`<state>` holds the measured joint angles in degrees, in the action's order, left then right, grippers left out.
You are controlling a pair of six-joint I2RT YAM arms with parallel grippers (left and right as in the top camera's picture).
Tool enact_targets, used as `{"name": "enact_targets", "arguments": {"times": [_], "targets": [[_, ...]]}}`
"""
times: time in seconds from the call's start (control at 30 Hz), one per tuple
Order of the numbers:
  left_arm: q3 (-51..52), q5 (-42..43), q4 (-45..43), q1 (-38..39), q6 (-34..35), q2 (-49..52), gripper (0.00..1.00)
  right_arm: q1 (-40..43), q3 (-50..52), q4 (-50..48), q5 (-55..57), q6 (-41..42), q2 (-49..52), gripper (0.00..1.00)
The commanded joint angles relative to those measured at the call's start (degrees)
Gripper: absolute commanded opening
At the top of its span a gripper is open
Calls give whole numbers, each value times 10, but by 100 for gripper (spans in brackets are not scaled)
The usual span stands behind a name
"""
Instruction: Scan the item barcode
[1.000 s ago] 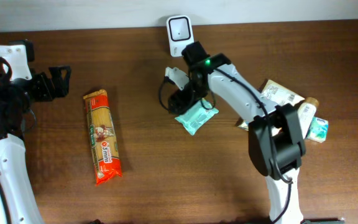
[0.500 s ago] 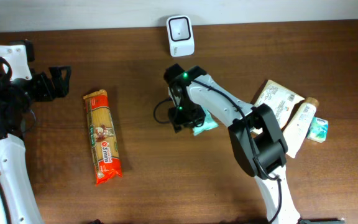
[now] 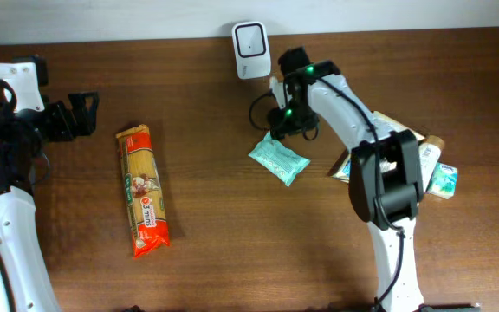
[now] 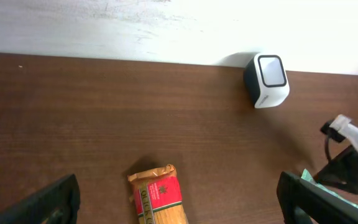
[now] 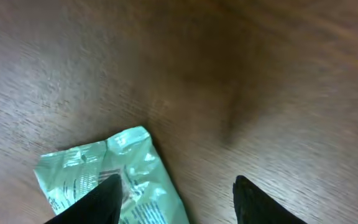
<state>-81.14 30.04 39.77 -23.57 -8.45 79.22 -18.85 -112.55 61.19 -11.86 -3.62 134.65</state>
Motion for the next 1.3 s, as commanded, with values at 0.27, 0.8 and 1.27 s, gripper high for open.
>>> {"name": "enact_targets", "arguments": {"times": [0.27,0.8,1.27], "targets": [[-5,6,-1,2,5,-5,99,-68,-30,66,-42,-124,-6,59],[-5,6,-1,2,5,-5,99,73,79,70,-210,-187,7,75],[-5,6,-1,2,5,-5,99,63,119,33,-287,-137,-2,4]]}}
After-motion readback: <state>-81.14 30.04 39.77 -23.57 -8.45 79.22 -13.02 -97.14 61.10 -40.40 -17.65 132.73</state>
